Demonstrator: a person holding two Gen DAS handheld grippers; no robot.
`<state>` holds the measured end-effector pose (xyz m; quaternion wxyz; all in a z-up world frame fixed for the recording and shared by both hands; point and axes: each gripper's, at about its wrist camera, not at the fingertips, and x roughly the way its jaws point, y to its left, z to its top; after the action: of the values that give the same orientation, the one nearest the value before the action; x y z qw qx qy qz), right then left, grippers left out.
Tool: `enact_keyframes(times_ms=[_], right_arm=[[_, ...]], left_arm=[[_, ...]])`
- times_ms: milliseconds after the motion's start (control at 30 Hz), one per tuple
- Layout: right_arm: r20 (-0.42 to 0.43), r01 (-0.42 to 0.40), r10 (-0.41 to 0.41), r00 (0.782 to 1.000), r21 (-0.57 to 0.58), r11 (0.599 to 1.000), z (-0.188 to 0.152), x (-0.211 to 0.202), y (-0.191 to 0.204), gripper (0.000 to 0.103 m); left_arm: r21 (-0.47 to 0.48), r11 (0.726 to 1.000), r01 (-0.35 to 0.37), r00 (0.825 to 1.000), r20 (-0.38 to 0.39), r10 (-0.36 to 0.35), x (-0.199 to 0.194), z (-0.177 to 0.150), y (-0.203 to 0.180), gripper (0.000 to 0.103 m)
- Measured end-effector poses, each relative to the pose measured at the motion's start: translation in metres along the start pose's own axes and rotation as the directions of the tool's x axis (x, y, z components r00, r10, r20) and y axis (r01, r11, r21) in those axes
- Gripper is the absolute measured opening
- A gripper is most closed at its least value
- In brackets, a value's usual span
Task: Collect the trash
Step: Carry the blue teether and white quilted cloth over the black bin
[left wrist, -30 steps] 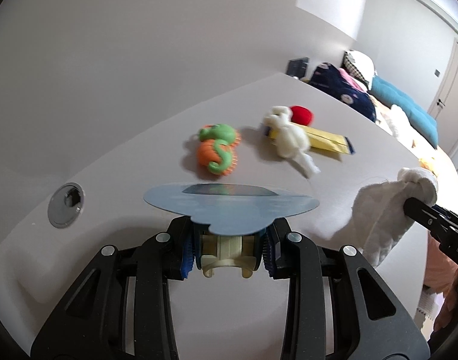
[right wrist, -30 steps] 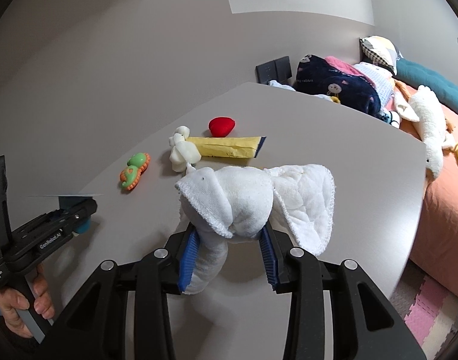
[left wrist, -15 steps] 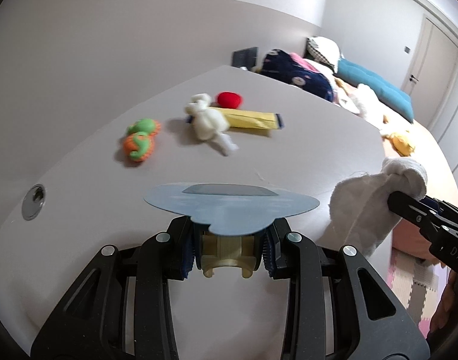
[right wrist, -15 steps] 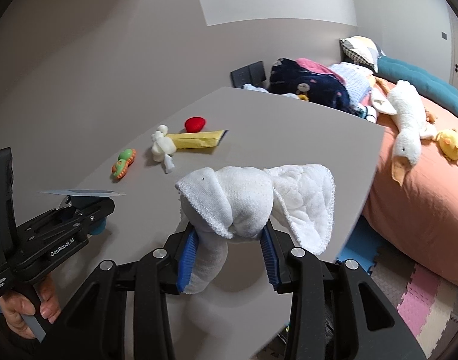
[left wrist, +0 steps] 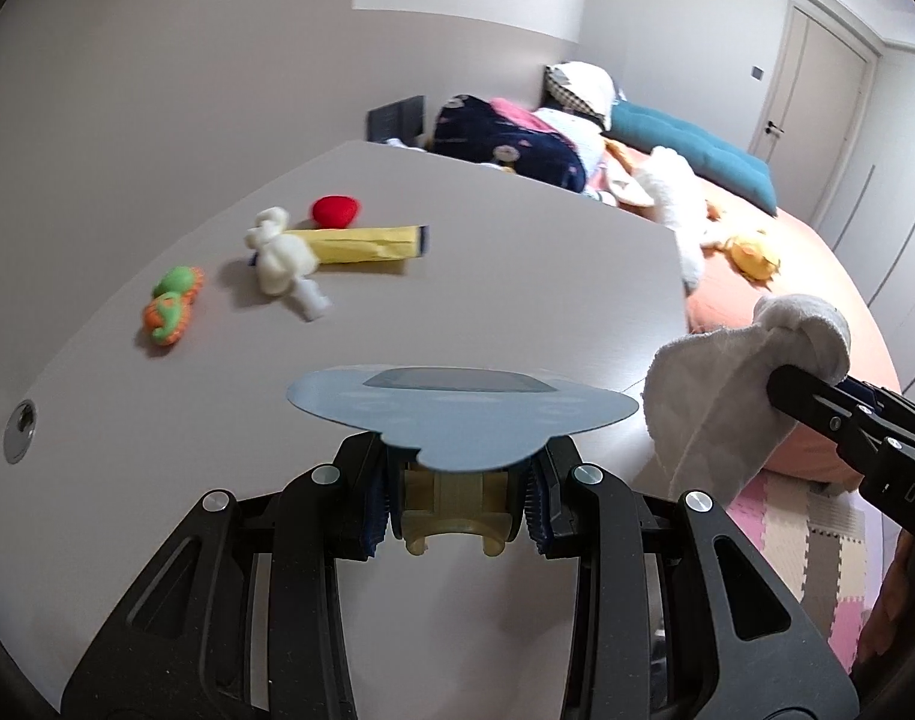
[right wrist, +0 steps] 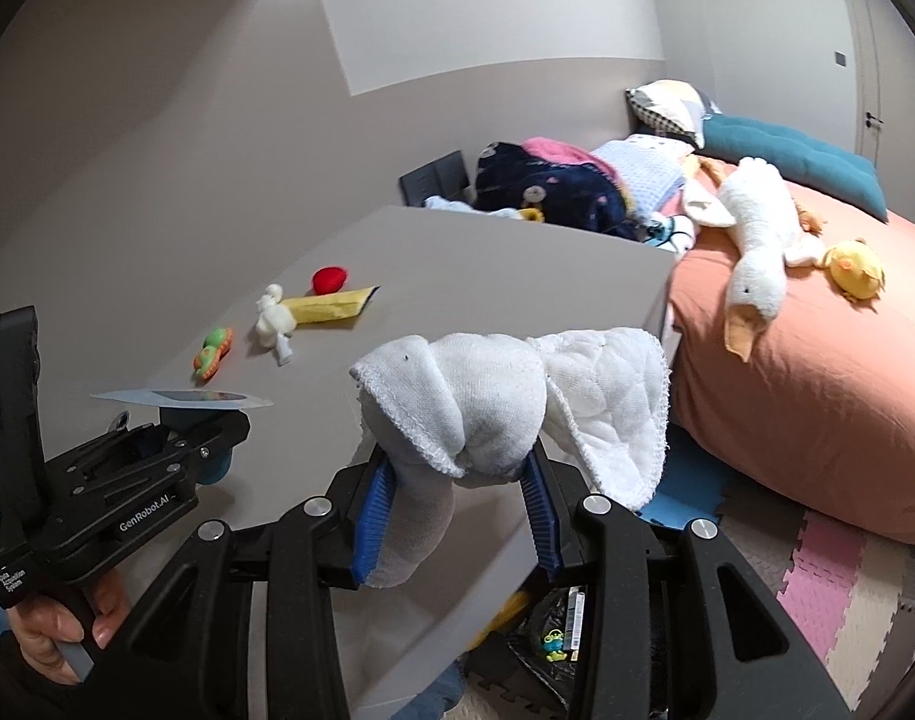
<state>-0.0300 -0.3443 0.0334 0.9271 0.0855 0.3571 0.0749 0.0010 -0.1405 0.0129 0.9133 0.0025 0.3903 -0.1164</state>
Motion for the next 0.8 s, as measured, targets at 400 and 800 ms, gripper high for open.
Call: enact_keyframes(times_ms=[400, 800], right_arm=[[0.040, 0.066, -0.069, 0.997, 0.069, 0.995, -0.009, -0.035, -0.051, 0.042], [0.050, 0.150, -0.159, 0.986, 0.155, 0.976, -0.020, -0.062, -0.106, 0.042]], left_arm=[[0.083, 0.994, 0.074, 0.997, -0.013, -0.073, 0.006, 0.003, -0.062, 0.035], [0.163, 0.972, 0.172, 0.985, -0.056, -0.165, 0.017, -0.003, -0.123, 0.035]])
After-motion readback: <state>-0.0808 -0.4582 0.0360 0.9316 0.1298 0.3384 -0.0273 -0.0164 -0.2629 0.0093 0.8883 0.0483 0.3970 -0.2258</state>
